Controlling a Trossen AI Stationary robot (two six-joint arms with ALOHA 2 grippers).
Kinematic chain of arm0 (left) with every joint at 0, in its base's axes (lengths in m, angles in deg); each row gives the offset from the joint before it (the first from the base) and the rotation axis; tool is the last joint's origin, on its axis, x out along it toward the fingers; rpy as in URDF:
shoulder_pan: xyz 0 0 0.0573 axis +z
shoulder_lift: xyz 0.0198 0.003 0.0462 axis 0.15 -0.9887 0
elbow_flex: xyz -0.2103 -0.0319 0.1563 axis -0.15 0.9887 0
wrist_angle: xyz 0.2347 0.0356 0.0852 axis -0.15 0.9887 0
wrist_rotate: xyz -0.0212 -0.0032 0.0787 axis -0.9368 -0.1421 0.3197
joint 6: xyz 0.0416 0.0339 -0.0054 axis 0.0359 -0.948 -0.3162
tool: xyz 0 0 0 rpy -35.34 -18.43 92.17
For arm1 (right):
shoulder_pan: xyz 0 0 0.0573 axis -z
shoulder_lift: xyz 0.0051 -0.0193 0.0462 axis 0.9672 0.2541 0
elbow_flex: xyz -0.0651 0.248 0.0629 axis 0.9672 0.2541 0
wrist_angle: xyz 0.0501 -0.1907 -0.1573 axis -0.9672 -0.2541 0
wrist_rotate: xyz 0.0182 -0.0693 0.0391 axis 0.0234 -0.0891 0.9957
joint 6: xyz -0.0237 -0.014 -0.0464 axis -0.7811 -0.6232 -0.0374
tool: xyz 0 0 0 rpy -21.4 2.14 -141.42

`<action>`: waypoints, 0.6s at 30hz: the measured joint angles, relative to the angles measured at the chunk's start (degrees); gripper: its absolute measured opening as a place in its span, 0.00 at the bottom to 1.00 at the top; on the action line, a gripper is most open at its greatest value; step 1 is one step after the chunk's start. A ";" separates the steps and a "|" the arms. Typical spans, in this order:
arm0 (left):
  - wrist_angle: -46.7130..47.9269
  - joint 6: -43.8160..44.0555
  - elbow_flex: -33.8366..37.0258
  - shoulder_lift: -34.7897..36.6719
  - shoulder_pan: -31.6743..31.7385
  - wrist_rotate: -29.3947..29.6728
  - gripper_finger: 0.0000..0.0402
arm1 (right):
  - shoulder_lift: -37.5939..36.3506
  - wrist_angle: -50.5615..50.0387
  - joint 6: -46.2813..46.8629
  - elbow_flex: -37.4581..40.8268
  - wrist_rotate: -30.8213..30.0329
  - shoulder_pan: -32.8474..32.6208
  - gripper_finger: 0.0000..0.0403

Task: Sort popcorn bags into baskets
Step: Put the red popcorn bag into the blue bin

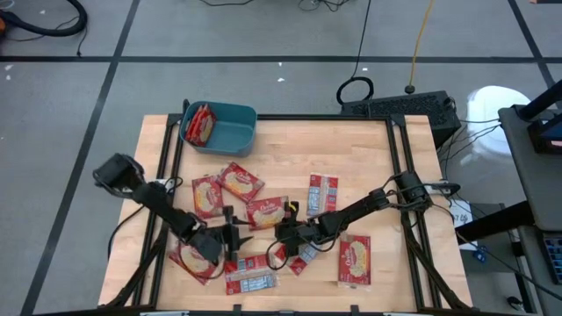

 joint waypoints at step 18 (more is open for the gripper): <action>9.69 3.71 -6.37 -9.14 7.52 -4.32 0.37 | -0.09 0.57 2.12 -0.02 2.78 0.00 0.00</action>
